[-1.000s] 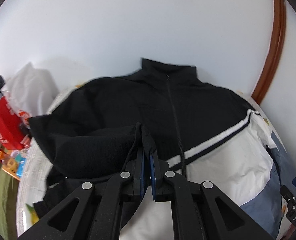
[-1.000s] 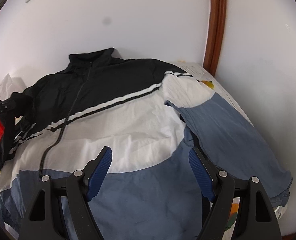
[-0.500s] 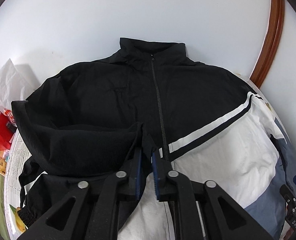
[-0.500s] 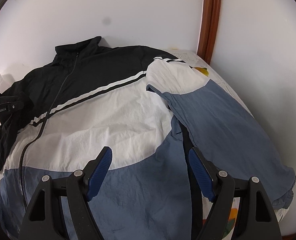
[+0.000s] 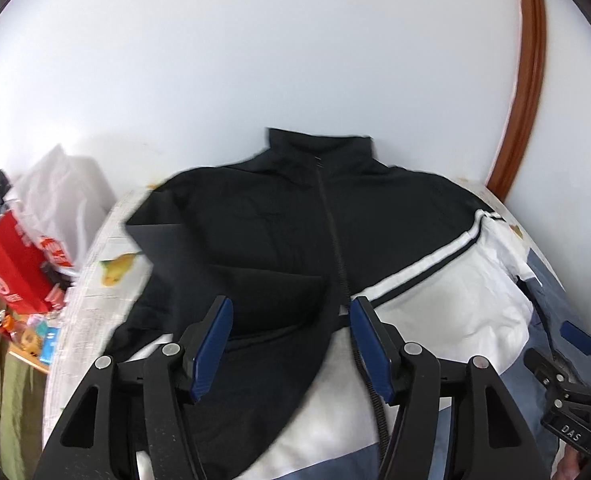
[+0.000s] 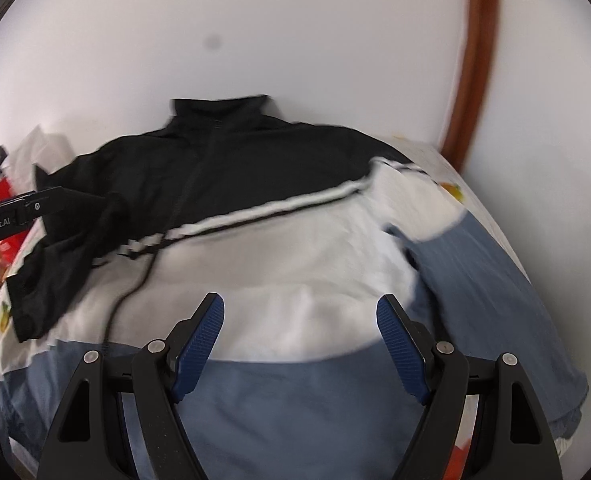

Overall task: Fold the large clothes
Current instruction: 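Lift the black jacket side and fold it over the jacket body with the left gripper, then grasp the black sleeve cuff with the right gripper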

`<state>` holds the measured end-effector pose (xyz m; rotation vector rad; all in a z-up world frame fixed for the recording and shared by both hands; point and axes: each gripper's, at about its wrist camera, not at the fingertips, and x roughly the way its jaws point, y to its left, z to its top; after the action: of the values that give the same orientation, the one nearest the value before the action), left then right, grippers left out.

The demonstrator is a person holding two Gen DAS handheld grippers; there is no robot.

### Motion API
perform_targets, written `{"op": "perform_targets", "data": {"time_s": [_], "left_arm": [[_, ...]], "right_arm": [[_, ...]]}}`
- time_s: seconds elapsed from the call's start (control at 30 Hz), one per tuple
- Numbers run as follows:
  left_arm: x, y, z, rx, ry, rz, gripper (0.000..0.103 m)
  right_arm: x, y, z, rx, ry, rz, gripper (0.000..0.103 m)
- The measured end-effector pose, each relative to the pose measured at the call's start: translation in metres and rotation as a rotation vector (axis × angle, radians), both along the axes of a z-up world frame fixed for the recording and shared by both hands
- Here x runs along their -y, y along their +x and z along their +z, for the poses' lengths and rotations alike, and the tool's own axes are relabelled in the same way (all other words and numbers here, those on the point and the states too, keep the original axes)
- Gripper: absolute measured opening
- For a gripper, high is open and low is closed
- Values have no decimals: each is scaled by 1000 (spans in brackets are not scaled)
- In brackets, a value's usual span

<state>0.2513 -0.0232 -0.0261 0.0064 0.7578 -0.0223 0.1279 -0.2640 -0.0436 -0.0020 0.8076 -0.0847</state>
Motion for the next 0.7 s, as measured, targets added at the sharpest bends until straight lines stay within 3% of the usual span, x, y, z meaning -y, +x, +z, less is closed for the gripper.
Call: {"op": "perform_targets", "data": {"time_s": [0.1,0.2,0.37,0.5,0.7], "left_arm": [[-32,-10,3,17,2,46,65],[-67,-19,-2,16,8,104,66],[-125,-31,-25,-29,-12,199,67],[-165,-38,-48,-57,-32,259,67],[-191,-41,-70,-82,-85,279,67]], "right_arm": [[-32,10,4,4,-11,66,63],[-72,27,3,-16,-12,150,57],[-122,48,-2,-54,34,259,58],[-150,67,-12,-97,109,296,67],[-177,88,-34,-153,223,334,67]]}}
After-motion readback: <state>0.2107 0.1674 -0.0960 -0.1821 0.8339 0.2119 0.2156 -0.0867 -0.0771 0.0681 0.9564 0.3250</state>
